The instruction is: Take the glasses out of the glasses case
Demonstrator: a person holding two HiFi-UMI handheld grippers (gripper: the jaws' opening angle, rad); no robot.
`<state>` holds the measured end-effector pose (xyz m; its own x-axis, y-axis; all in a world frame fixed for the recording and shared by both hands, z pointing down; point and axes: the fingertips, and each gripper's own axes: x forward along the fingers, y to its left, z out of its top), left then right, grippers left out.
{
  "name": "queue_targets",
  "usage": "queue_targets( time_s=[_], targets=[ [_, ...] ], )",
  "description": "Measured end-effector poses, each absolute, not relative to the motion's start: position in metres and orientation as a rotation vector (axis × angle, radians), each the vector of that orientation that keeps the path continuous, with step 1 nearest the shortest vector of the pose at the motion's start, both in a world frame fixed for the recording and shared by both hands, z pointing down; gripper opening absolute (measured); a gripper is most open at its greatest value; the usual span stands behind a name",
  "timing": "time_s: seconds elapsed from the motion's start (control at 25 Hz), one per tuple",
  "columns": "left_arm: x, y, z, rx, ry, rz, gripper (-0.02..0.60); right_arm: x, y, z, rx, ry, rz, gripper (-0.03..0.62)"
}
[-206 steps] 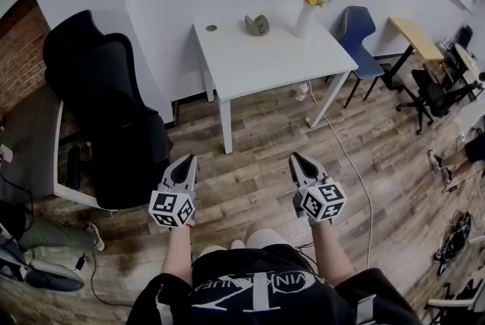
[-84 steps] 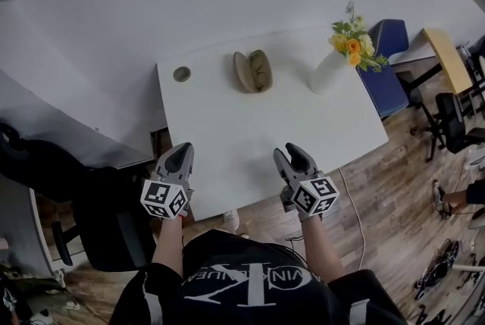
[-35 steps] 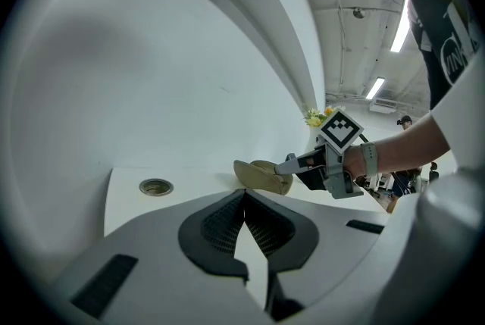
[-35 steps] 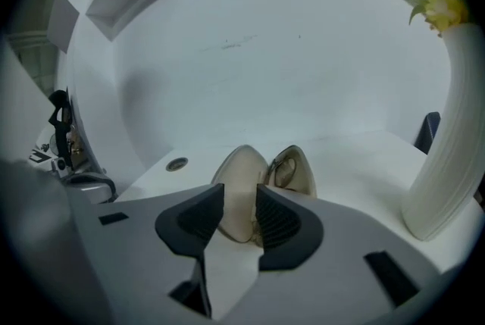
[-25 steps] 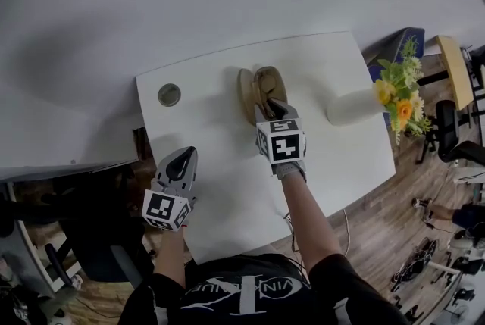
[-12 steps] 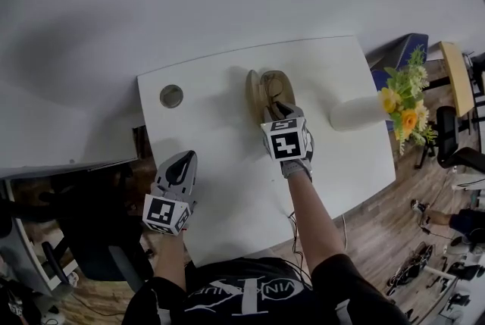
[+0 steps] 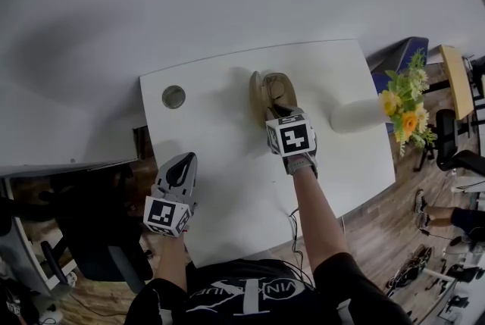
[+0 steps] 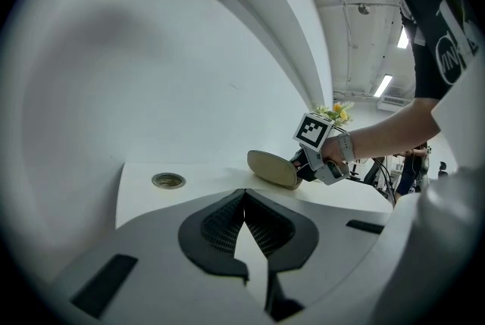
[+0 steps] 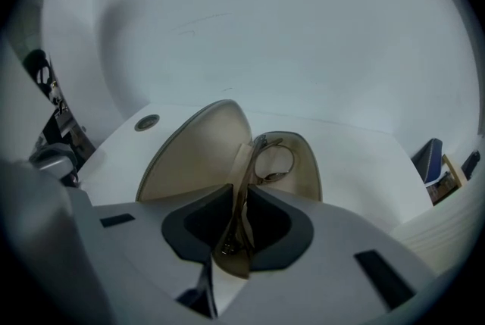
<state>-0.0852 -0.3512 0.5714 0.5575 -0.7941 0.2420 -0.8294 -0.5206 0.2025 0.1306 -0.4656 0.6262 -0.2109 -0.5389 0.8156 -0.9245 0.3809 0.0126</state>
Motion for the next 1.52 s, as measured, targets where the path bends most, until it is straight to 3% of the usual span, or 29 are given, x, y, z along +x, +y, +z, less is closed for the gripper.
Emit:
queue_targets(
  time_s=[0.32, 1.52],
  targets=[
    [-0.081, -0.348, 0.567, 2.516, -1.342, 0.154, 0.015, 0.136, -0.465, 0.626, 1.368, -1.936, 0.725, 0.043],
    [-0.085, -0.315, 0.537, 2.556, -1.383, 0.149, 0.015, 0.122, -0.431, 0.526, 1.489, -2.406, 0.784, 0.041]
  ],
)
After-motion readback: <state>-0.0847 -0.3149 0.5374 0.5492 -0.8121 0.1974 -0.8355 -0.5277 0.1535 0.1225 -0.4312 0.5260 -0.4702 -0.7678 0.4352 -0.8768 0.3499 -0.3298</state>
